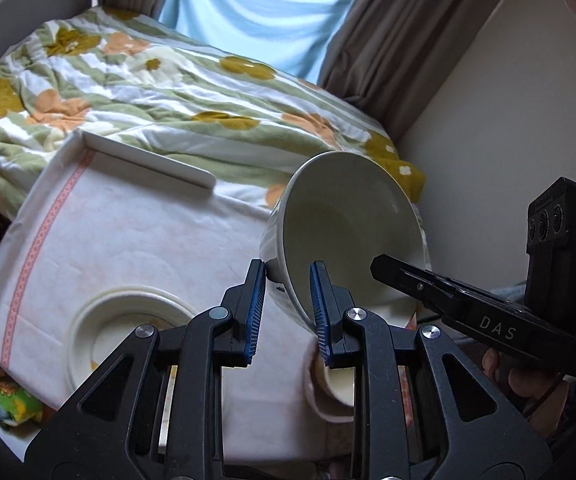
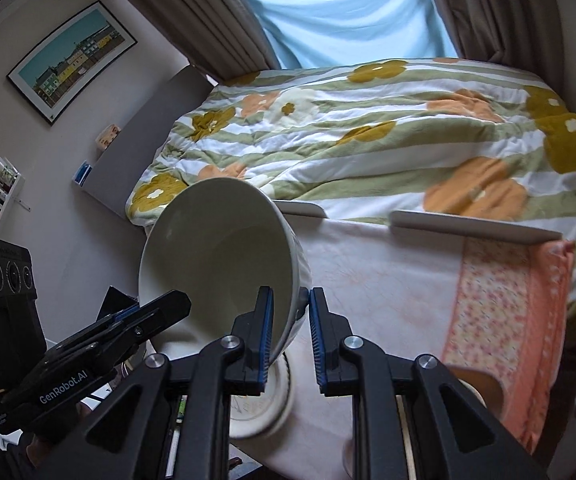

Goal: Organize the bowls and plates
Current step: 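Carry the small white bowl into the cream bowl and lower it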

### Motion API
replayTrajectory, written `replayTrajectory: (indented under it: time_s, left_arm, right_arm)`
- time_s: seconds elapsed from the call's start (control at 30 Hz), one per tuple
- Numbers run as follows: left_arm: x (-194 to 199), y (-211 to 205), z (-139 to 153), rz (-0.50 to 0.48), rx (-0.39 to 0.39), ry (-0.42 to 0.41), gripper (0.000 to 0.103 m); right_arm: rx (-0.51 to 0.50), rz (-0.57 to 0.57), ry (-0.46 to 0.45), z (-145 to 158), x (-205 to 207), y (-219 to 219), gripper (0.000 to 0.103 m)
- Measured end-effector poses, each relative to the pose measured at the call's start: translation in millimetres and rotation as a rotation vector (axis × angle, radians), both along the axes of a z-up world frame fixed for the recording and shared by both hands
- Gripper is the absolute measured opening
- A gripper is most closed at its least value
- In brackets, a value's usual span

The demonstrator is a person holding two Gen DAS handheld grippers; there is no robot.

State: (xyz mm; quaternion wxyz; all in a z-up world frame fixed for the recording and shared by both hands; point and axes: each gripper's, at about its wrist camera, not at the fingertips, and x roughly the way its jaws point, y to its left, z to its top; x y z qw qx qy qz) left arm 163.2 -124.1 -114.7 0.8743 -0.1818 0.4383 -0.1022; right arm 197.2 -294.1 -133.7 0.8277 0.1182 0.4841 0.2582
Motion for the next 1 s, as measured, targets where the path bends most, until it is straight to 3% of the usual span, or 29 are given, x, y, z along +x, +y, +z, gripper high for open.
replayTrajectory:
  time_s: [0.23,0.4,0.7,1.0]
  left_arm:
    - [-21.6,-82.4,-27.2,-0.162,0.018,0.069,0.02]
    - [-28.1,-113.2,-63.0,-0.248,0.059,0.152,0.02]
    - [-16.8,-131.6,-111.3,-0.326,0.178,0.235,0.02]
    - [-10.3,-146.6,-126.8,-0.374,0.288,0.253,0.02]
  right_arm:
    - [-0.048,-0.14,0.037,-20.5,-48.6,-77.5,0.016]
    - [-0.08,-0.216,0.096,-52.0,-73.2,-107.0,0.016]
    - [-0.096,-0.275,0.184,-102.2,-76.6,-117.3,0.016]
    - [-0.157,-0.282,0.173,-114.2,-78.0,-115.0,0.016]
